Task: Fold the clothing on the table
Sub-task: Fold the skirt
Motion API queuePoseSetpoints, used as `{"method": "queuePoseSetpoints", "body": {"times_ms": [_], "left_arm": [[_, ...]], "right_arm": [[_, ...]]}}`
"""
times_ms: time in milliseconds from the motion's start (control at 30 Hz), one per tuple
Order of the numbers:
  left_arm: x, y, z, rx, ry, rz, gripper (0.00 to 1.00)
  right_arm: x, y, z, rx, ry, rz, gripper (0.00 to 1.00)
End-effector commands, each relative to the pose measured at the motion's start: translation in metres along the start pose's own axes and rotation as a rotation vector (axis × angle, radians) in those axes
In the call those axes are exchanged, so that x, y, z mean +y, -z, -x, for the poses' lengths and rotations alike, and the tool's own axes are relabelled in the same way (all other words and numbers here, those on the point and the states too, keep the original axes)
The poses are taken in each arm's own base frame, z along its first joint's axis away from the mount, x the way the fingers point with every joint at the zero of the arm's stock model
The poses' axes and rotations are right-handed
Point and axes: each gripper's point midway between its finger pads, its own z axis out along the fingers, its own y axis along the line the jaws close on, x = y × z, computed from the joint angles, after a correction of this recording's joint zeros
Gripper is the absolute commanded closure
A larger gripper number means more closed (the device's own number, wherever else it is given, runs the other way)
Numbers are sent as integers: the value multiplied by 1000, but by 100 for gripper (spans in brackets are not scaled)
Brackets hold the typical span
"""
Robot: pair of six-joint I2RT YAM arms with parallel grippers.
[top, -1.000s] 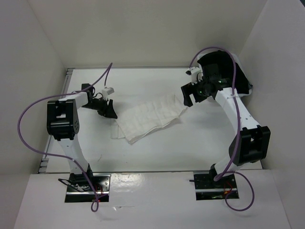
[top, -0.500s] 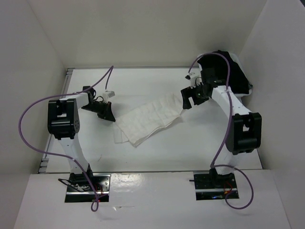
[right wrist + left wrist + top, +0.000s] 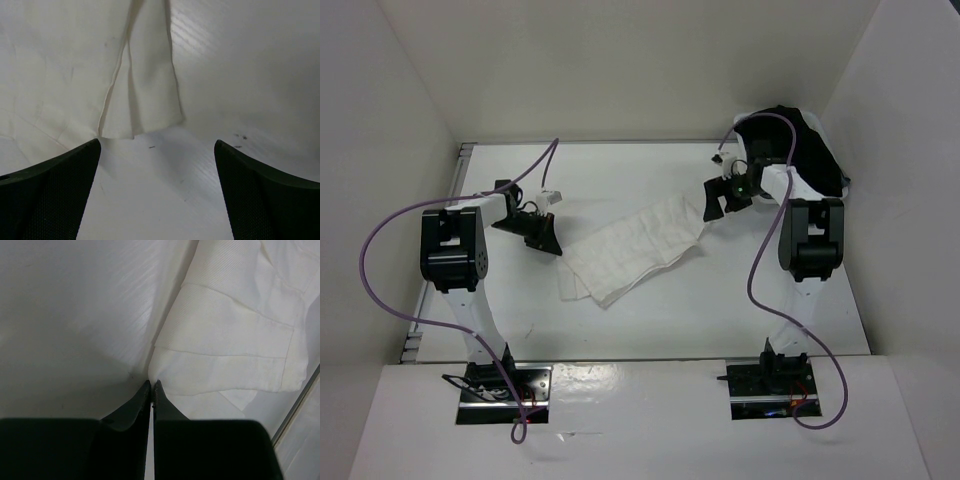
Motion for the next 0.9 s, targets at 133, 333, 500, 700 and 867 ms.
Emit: {"method": "queuePoseSetpoints", "body": {"times_ms": [133,333,500,700,867], "left_arm": [[13,1,-19,81,8,90,94],[12,3,-17,68,4,98,94],[10,5,-14,61,7,101,94],[11,6,-11,55,1,105,94],[11,6,-11,55,1,105,94]], "right_arm": [[-8,-15,35,-70,81,86,2],[-5,-42,14,-20,61,185,2],[5,-49,4,9,55,238,2],[34,-60,-5,54,76,324,2],[57,-71,-10,87,114,358,2]]}}
